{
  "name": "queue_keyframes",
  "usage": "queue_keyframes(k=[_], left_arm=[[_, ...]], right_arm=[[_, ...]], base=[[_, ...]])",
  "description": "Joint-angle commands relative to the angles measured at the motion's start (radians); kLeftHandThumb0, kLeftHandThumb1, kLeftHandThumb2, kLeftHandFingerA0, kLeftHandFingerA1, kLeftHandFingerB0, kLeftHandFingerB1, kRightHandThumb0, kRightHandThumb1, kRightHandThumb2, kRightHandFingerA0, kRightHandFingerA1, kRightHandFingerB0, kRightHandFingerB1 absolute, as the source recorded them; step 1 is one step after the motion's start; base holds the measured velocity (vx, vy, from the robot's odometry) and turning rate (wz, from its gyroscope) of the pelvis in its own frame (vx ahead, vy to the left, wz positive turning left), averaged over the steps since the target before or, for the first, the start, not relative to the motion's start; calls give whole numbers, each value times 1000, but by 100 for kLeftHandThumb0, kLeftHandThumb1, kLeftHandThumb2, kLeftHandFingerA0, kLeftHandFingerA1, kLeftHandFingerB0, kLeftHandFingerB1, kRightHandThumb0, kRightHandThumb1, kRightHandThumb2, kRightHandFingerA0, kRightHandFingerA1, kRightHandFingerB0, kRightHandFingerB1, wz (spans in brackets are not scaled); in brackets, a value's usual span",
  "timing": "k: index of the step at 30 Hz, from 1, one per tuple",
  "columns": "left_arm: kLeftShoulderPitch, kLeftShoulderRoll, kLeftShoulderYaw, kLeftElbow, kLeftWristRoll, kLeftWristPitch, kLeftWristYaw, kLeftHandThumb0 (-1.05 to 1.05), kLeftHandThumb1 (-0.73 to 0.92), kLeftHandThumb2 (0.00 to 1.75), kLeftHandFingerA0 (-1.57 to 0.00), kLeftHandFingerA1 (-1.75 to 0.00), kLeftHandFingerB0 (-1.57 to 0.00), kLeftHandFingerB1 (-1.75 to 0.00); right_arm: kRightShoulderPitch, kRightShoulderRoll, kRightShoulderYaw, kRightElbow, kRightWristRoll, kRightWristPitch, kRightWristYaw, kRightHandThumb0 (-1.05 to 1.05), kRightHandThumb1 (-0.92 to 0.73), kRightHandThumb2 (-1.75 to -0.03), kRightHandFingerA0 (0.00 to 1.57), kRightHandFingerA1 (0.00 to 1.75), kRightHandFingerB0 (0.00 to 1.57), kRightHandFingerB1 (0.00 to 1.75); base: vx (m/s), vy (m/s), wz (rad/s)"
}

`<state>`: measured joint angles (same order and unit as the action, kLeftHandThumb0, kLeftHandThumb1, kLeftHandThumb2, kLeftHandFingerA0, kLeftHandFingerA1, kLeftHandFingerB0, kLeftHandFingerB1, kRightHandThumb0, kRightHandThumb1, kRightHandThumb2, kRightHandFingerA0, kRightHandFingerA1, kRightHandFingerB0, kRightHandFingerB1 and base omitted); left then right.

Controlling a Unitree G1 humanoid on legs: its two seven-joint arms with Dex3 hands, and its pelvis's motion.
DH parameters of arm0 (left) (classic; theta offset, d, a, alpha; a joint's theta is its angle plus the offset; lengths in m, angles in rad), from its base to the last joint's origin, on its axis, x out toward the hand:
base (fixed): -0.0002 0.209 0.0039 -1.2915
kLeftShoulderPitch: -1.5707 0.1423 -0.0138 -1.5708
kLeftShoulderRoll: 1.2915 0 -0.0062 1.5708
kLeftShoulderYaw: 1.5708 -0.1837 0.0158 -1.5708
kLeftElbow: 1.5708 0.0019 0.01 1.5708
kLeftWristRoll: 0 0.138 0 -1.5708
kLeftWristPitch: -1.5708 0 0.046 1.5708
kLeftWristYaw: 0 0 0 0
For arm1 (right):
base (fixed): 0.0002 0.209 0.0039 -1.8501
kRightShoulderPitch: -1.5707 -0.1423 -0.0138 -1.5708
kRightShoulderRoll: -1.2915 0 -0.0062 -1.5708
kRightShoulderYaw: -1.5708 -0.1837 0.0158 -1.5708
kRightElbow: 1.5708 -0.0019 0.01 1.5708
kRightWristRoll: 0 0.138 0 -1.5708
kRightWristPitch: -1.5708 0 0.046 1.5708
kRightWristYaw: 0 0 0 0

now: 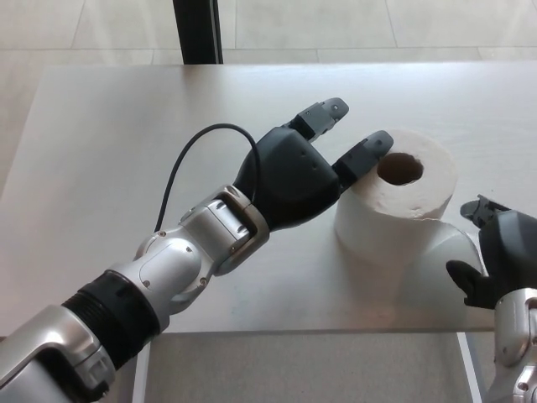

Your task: A toilet paper roll is kept in the middle of the desk infront of the robot. The robot places its left hand on the top of the toilet paper roll to hold it still and uses its right hand to tear off a piece of toilet paper from it and hands the paper to a person

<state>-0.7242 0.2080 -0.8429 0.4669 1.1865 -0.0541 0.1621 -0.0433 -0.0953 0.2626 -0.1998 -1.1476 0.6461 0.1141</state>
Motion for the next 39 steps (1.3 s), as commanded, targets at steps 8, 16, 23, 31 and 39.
queue_keyframes(k=[8,16,23,31,39], left_arm=[[14,17,-8,19,6,-25,17,-44,57,63,0,-10,0,-24],[10,18,-13,24,14,-22,22,-47,57,65,0,-10,0,-21],[12,22,-15,7,20,-14,-1,-54,49,79,0,-13,-3,-7],[13,26,-5,3,9,-17,-1,-51,46,79,0,-14,-2,-9],[4,12,-5,14,15,-5,2,-48,48,79,0,-15,-4,-12]], right_arm=[[67,-18,-77,48,170,-243,-295,-26,-82,-65,72,170,73,105],[98,-49,-115,50,239,-356,-336,-27,-80,-69,72,172,70,122],[146,-33,-172,-63,372,-369,-222,-23,-77,-75,70,168,62,144],[219,-41,-216,-192,520,-422,-122,-17,-68,-83,70,165,66,144],[374,12,-209,-297,639,-514,-143,-15,-68,-86,78,175,59,156]], base=[[0,0,0],[0,0,0],[0,0,0],[0,0,0],[0,0,0]])
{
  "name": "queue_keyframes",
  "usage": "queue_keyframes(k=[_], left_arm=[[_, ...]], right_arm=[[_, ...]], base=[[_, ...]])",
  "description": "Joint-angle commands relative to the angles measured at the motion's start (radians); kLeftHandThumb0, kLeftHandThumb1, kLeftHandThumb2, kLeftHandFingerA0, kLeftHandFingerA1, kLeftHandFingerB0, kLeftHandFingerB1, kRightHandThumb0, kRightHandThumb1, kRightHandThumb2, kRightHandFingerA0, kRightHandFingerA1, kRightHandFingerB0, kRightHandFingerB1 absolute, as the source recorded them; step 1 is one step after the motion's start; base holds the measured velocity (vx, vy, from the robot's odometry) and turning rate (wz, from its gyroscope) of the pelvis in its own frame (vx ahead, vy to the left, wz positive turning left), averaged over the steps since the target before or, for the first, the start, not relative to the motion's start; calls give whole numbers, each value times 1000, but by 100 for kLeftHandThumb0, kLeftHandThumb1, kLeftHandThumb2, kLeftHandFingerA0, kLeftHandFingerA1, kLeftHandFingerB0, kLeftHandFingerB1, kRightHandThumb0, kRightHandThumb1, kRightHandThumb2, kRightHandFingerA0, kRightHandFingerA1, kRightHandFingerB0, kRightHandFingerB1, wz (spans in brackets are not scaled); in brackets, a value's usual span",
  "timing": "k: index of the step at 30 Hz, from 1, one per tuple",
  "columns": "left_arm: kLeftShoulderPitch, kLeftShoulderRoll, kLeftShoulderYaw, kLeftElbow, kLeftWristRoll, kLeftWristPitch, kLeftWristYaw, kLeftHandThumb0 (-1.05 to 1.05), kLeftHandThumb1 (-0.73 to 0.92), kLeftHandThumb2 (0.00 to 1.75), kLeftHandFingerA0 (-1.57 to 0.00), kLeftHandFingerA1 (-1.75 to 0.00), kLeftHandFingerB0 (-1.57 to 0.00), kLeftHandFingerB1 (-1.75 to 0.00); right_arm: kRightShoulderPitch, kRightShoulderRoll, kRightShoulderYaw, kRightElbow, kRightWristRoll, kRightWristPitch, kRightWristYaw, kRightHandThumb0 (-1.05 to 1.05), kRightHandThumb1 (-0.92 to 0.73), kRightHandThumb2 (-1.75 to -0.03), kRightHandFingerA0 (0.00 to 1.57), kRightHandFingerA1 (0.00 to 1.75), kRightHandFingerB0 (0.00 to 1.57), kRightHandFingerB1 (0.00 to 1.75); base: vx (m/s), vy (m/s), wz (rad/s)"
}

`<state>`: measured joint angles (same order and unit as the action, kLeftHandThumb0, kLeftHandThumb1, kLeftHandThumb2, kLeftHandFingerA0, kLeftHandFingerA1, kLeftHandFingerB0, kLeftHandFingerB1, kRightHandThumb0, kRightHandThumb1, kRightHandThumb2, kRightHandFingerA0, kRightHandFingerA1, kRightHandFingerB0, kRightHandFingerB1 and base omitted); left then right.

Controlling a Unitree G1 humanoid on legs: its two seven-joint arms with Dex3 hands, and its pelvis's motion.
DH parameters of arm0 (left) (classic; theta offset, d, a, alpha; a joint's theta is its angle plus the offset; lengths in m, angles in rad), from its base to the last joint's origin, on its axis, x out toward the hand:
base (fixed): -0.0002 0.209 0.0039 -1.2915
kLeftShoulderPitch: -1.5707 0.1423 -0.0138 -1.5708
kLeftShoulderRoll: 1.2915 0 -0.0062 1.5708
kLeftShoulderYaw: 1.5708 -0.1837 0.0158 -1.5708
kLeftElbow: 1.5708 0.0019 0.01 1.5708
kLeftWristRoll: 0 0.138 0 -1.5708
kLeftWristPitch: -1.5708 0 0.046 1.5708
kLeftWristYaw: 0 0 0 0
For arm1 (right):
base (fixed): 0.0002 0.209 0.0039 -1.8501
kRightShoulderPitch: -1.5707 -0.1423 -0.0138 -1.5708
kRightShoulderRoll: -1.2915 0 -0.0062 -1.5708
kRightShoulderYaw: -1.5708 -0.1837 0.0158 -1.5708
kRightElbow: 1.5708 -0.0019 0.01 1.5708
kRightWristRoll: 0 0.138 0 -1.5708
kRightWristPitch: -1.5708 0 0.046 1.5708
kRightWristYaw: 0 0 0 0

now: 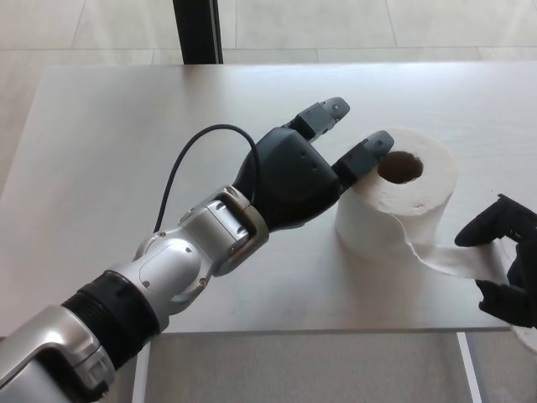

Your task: A toilet paper roll is kept in the middle of the desk infront of the robot. The robot places its left hand on the top of the toilet paper roll to hold it still and uses its right hand to tear off a piece of toilet paper from it and hands the paper to a person

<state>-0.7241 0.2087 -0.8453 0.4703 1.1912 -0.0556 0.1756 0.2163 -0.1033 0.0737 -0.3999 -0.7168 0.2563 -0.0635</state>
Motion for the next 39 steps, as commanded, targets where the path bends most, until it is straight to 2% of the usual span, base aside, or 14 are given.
queue_keyframes(k=[1,5,8,10,11,14,17,23,27,29,30,31,32,39], left_arm=[[4,11,-2,10,10,-4,-14,-52,48,78,0,-13,-3,-5],[0,15,-2,8,18,1,-22,-54,48,79,0,-16,-1,-7],[-4,17,-2,10,20,-1,-20,-54,48,78,0,-12,-3,-6],[-1,15,-2,6,17,0,-33,-53,48,78,0,-10,-3,-4],[0,15,0,6,12,-5,-32,-47,54,64,0,-9,0,-20],[-4,14,2,23,9,-15,-6,-51,45,76,0,-12,-2,-7],[-9,11,1,32,9,-18,2,-46,54,65,0,-8,0,-18],[-4,20,5,18,6,-19,-7,-51,45,77,0,-12,-3,-9],[0,21,-3,14,22,-8,-7,-47,55,65,0,-8,0,-19],[5,24,-3,8,17,-16,-5,-48,47,78,0,-13,-4,-11],[6,24,-5,8,19,-16,-7,-53,49,78,0,-8,-4,-3],[6,24,-5,8,19,-16,-7,-53,49,78,0,-8,-4,-3],[7,24,-9,13,23,-17,0,-53,50,78,0,-8,-4,-2],[9,25,-11,13,27,-19,14,-53,48,80,0,-14,-1,-7]], right_arm=[[123,19,-19,-101,213,-136,33,-15,-68,-91,72,167,63,151],[181,15,-17,-161,219,-170,24,-18,-82,-68,71,164,58,148],[188,24,-36,-145,255,-233,-13,-14,-78,-71,70,163,58,148],[186,111,-72,-141,371,-233,-35,-11,-68,-88,76,159,70,142],[177,157,-87,-129,406,-250,-66,-11,-59,-98,84,155,81,136],[137,294,-142,-142,583,-246,-83,-7,-51,-109,90,165,84,139],[114,347,-173,-165,648,-225,-71,-11,-55,-110,89,172,78,141],[52,473,-236,-288,846,-159,-92,-5,-58,-102,91,168,82,139],[-6,489,-326,-347,987,-92,-140,-9,-61,-102,85,175,75,139],[-27,479,-373,-355,1045,-73,-172,-5,-61,-98,104,169,80,134],[-36,474,-393,-358,1098,-73,-187,-16,-64,-108,113,136,82,111],[-38,473,-397,-358,1106,-71,-188,-16,-64,-108,113,136,82,111],[-58,473,-425,-362,1159,-74,-228,-7,-78,-76,86,174,81,128],[-105,443,-489,-389,1306,-34,-327,-3,-66,-96,84,175,76,136]], base=[[0,0,0],[0,0,0],[0,0,0],[0,0,0],[0,0,0],[0,0,0],[0,0,0],[0,0,0],[0,0,0],[0,0,0],[0,0,0],[0,0,0],[0,0,0],[0,0,0]])
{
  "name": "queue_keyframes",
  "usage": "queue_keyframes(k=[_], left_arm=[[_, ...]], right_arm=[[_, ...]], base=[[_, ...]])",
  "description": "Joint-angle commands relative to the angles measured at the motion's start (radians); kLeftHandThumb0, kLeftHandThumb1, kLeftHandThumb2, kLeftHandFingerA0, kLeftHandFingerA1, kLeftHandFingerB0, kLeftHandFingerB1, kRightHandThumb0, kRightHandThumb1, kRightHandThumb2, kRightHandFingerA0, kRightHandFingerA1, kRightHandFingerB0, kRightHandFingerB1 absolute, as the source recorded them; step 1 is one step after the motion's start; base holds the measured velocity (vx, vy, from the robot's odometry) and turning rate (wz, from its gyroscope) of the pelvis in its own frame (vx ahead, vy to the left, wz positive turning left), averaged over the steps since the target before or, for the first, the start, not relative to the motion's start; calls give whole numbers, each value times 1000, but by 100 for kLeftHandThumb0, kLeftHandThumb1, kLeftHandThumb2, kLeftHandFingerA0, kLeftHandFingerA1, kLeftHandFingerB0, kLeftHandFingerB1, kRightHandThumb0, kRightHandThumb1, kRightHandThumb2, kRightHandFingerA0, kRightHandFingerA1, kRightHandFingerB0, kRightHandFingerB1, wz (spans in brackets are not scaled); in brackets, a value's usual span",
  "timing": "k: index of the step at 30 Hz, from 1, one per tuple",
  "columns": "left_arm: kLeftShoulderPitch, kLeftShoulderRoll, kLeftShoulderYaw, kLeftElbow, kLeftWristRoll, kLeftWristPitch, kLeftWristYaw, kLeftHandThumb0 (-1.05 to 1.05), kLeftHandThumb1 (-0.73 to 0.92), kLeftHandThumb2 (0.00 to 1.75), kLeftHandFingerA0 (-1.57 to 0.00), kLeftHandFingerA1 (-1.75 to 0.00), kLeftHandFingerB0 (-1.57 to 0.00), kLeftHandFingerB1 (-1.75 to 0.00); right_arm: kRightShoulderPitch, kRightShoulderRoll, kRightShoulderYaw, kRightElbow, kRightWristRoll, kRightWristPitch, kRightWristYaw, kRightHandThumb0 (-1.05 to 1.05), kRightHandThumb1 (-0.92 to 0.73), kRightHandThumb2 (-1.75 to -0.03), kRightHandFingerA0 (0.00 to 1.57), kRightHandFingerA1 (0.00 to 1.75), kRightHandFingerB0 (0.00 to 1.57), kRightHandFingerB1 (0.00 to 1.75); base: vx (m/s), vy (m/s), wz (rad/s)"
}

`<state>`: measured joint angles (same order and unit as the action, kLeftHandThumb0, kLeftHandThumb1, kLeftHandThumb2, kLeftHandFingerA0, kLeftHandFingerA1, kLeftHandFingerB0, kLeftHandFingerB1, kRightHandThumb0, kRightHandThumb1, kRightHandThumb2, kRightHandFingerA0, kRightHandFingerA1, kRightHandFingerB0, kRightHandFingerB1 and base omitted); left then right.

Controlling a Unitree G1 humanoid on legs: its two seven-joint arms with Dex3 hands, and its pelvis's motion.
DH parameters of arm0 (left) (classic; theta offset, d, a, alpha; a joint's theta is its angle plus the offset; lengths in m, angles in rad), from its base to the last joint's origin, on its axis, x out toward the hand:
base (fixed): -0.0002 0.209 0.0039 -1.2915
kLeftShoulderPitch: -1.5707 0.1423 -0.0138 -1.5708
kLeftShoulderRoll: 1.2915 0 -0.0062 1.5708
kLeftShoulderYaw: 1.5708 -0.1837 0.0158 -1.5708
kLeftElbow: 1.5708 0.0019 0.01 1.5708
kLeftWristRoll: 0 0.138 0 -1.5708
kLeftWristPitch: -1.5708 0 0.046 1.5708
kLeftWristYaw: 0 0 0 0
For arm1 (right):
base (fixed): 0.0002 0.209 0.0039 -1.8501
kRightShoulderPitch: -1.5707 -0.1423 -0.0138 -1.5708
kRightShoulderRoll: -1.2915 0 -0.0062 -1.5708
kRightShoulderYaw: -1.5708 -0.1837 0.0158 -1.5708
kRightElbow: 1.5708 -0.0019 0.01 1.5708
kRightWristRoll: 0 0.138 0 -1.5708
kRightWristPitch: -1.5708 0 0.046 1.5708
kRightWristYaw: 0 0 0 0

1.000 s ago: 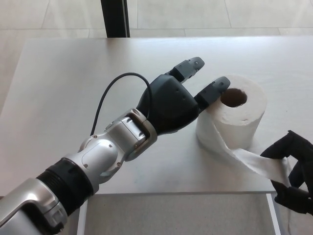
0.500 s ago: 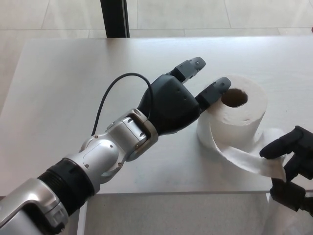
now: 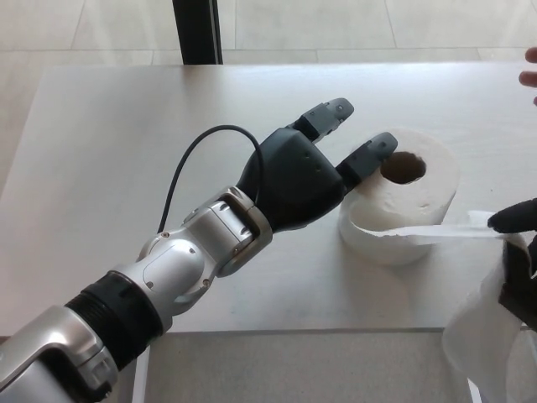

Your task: A toilet paper roll is kept in the middle of the desk infront of the robot. The robot places its left hand on the top of the toilet paper roll to hold it still and uses its right hand to tear off a piece of toilet paper from it and hands the paper to a person

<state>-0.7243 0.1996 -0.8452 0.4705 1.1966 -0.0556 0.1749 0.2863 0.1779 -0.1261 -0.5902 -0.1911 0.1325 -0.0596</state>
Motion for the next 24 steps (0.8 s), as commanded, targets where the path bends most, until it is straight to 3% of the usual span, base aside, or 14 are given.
queue_keyframes(k=[1,11,12,13,14,15,16,18,19,20,21,22,23,24], left_arm=[[9,33,-12,12,22,-19,14,-53,48,79,0,-11,-3,-6],[10,19,-17,17,22,-13,-1,-55,50,80,0,-10,-3,-2],[11,19,-20,16,27,-13,7,-55,48,80,0,-14,-1,-5],[11,19,-22,13,30,-10,3,-48,58,68,0,-3,0,-15],[11,16,-24,16,30,-10,1,-48,58,68,0,-3,0,-15],[11,15,-25,20,31,-10,8,-49,57,66,0,-4,0,-16],[12,15,-24,19,27,-11,4,-49,56,67,0,-1,0,-11],[15,14,-23,18,26,-10,3,-51,56,66,0,-3,0,-14],[15,14,-24,19,28,-9,5,-57,50,80,0,-12,-3,-4],[16,14,-24,17,26,-9,-2,-57,50,80,0,-11,-3,-2],[18,15,-25,14,27,-8,-5,-57,50,81,0,-12,-2,-3],[21,17,-25,9,26,-10,-6,-57,49,80,0,-12,-2,-4],[24,20,-25,4,26,-10,-4,-50,55,68,0,-5,0,-15],[27,18,-27,7,28,-6,-4,-49,57,68,0,-2,0,-14]], right_arm=[[-183,168,-291,-201,790,95,-350,-9,-73,-80,84,175,74,131],[-285,238,-283,-166,746,121,-433,-16,-86,-66,83,175,72,127],[-335,243,-289,-124,763,86,-444,-14,-89,-70,83,175,68,135],[-359,238,-289,-101,735,81,-431,-9,-68,-96,116,147,76,116],[-366,234,-292,-95,723,84,-429,-9,-68,-96,116,147,76,116],[-384,235,-294,-83,708,86,-435,-1,-63,-100,83,175,74,139],[-432,238,-298,-52,674,83,-459,15,-55,-116,117,141,87,116],[-486,238,-312,-17,661,84,-490,13,-56,-114,118,142,87,117],[-524,234,-329,6,671,90,-519,0,-69,-96,85,175,71,142],[-555,227,-345,33,683,85,-535,-16,-70,-97,119,146,86,122],[-585,215,-361,65,682,79,-544,-14,-65,-100,119,147,89,126],[-618,199,-382,100,687,75,-555,-6,-67,-100,87,175,65,162],[-654,192,-402,132,694,64,-578,-10,-57,-110,123,153,91,130],[-689,190,-417,154,687,66,-614,-12,-72,-88,91,175,66,159]], base=[[0,0,0],[0,0,0],[0,0,0],[0,0,0],[0,0,0],[0,0,0],[0,0,0],[0,0,0],[0,0,0],[0,0,0],[0,0,0],[0,0,0],[0,0,0],[0,0,0]])
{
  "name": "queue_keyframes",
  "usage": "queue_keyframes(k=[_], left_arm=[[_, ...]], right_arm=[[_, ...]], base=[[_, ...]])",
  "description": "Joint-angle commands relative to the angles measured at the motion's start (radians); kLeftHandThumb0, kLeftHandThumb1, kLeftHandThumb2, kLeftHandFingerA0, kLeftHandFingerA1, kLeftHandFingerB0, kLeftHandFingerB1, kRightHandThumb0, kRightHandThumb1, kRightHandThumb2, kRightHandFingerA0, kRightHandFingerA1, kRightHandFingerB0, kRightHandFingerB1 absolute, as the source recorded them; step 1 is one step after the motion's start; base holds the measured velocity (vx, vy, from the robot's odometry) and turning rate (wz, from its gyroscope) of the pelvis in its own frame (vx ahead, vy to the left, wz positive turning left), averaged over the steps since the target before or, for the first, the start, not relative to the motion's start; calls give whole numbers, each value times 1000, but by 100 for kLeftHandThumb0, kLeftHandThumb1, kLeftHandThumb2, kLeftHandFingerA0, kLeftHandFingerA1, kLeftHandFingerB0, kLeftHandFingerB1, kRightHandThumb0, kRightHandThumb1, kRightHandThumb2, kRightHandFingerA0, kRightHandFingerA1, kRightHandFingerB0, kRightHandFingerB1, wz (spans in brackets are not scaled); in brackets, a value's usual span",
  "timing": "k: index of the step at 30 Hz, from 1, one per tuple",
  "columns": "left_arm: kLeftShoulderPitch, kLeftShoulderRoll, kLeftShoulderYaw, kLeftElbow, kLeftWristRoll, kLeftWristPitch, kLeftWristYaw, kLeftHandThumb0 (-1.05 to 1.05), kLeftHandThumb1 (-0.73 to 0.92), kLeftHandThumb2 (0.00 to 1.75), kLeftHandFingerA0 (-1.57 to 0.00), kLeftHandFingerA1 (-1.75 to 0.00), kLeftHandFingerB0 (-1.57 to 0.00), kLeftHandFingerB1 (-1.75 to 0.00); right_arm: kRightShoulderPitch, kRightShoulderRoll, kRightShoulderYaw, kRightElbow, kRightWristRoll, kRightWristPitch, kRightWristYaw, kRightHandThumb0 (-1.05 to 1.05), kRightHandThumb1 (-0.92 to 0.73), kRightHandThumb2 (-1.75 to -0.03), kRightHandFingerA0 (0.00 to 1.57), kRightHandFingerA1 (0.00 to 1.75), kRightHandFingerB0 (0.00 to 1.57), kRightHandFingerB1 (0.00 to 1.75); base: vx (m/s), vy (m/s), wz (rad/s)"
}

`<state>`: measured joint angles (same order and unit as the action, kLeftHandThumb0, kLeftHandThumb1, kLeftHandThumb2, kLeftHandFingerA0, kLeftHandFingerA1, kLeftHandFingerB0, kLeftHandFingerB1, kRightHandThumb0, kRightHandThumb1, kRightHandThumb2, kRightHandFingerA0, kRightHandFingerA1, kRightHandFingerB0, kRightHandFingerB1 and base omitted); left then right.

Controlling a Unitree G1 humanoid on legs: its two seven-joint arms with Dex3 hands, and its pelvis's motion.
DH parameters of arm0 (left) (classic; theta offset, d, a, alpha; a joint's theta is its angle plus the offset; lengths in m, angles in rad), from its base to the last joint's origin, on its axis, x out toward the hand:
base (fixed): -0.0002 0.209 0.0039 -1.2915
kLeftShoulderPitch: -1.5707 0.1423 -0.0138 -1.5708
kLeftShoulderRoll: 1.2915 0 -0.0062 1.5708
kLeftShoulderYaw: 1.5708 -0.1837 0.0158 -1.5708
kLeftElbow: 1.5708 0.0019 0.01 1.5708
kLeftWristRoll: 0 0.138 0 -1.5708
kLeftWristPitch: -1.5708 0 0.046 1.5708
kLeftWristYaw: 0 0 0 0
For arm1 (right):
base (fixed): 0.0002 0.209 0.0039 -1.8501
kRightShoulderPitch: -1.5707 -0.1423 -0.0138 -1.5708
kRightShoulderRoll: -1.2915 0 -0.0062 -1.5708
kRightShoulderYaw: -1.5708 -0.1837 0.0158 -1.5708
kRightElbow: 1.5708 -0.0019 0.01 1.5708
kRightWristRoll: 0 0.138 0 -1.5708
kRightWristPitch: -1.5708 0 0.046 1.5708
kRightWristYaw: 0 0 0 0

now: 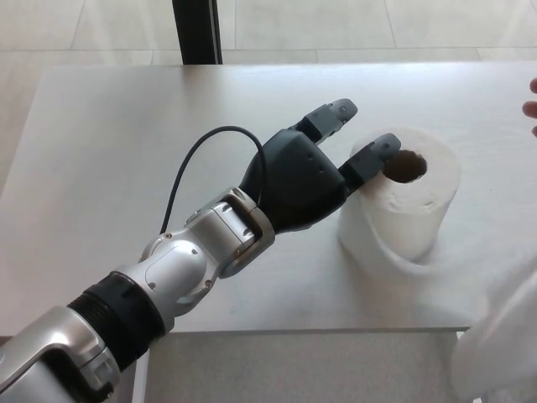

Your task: A toilet paper roll is kept in the middle of the desk infront of the robot. The robot places its left hand on the top of the toilet paper roll to hold it still and uses its right hand to tear off a piece of toilet paper from it and hands the paper to a person

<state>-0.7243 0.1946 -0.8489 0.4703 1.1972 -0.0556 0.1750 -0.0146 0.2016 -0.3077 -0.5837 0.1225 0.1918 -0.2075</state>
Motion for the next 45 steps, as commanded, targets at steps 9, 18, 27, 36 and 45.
queue_keyframes(k=[9,18,27,36,45], left_arm=[[35,31,-25,-1,34,0,-4,-49,57,68,0,-4,0,-15],[21,42,-22,0,33,-4,-8,-57,53,81,0,-10,-3,-2],[6,40,-21,7,31,-10,1,-48,58,66,0,-8,0,-19],[0,41,-21,13,31,-13,-5,-49,57,67,0,-4,0,-17],[7,39,-24,22,28,-17,4,-50,57,66,0,-6,0,-20]], right_arm=[[-559,126,-298,218,373,0,-506,-22,-75,-88,97,175,62,165],[-258,89,-58,113,205,123,-191,-9,-40,-139,104,175,88,152],[128,-209,222,-56,91,335,-30,-21,-50,-120,132,146,95,124],[337,-618,352,-196,-106,370,89,-52,-55,-90,69,106,31,52],[307,-924,482,-316,-282,546,109,-86,-69,-103,4,27,17,44]], base=[[0,0,0],[0,0,0],[0,0,0],[0,0,0],[0,0,0]])
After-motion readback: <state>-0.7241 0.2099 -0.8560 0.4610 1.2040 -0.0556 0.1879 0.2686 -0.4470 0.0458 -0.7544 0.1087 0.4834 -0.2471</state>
